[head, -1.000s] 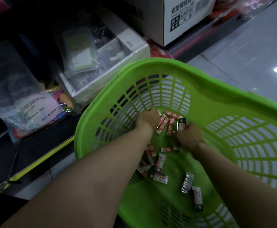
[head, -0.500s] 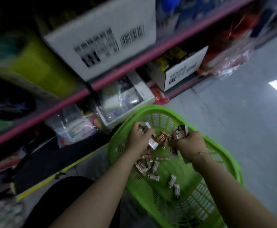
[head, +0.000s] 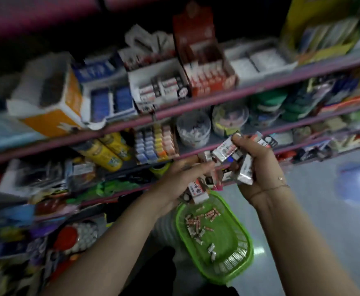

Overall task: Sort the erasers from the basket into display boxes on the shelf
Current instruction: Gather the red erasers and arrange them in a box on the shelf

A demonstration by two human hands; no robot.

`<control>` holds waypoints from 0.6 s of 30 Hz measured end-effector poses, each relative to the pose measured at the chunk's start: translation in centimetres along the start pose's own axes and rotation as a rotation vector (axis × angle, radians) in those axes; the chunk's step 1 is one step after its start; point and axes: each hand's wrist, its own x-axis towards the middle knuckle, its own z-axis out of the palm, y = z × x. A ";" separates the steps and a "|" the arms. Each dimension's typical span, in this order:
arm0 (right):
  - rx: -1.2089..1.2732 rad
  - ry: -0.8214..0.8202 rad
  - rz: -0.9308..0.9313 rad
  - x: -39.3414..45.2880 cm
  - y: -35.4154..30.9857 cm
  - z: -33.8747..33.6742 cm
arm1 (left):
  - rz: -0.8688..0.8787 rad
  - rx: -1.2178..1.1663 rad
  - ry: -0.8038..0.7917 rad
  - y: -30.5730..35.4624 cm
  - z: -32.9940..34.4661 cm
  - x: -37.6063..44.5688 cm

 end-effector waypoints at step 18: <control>-0.706 0.183 -0.332 7.1 -8.5 13.0 | 0.052 0.062 0.389 13.4 -7.9 4.2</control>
